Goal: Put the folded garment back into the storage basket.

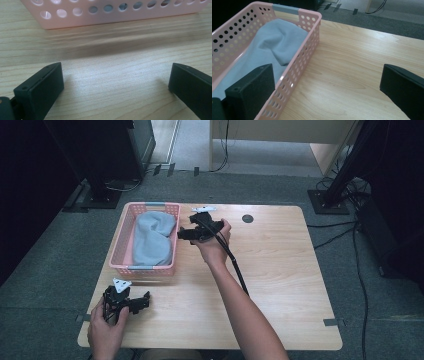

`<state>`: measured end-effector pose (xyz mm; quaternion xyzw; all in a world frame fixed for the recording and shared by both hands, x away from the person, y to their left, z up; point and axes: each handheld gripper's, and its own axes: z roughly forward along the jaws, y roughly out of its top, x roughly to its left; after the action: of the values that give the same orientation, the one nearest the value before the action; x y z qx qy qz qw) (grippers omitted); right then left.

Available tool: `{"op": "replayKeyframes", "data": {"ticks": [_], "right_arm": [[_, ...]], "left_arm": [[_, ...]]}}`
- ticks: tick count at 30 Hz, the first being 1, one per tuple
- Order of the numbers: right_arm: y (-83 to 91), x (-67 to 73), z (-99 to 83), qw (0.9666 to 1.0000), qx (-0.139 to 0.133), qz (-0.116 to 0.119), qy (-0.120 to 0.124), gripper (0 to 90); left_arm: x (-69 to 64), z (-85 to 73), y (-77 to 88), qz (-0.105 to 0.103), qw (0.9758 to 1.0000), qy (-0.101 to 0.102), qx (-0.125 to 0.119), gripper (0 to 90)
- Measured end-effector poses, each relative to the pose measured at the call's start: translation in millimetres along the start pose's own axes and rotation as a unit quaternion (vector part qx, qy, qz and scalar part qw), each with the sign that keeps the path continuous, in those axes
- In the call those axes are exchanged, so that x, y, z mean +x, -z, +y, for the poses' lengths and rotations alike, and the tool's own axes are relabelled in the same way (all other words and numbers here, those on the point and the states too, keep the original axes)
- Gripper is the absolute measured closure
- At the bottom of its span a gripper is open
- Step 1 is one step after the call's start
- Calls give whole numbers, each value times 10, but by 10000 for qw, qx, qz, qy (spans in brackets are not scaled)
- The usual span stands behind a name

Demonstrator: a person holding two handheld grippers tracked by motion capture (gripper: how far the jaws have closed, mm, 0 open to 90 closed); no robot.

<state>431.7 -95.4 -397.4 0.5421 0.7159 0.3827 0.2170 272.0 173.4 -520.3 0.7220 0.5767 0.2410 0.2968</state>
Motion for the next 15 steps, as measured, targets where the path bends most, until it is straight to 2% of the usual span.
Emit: {"op": "replayKeyframes", "data": {"ticks": [15], "right_arm": [[60, -175, -94, 9999, 13, -127, -64, 0]], "left_arm": [[-4, 2, -2, 4, 10000, 16, -1, 0]]}}
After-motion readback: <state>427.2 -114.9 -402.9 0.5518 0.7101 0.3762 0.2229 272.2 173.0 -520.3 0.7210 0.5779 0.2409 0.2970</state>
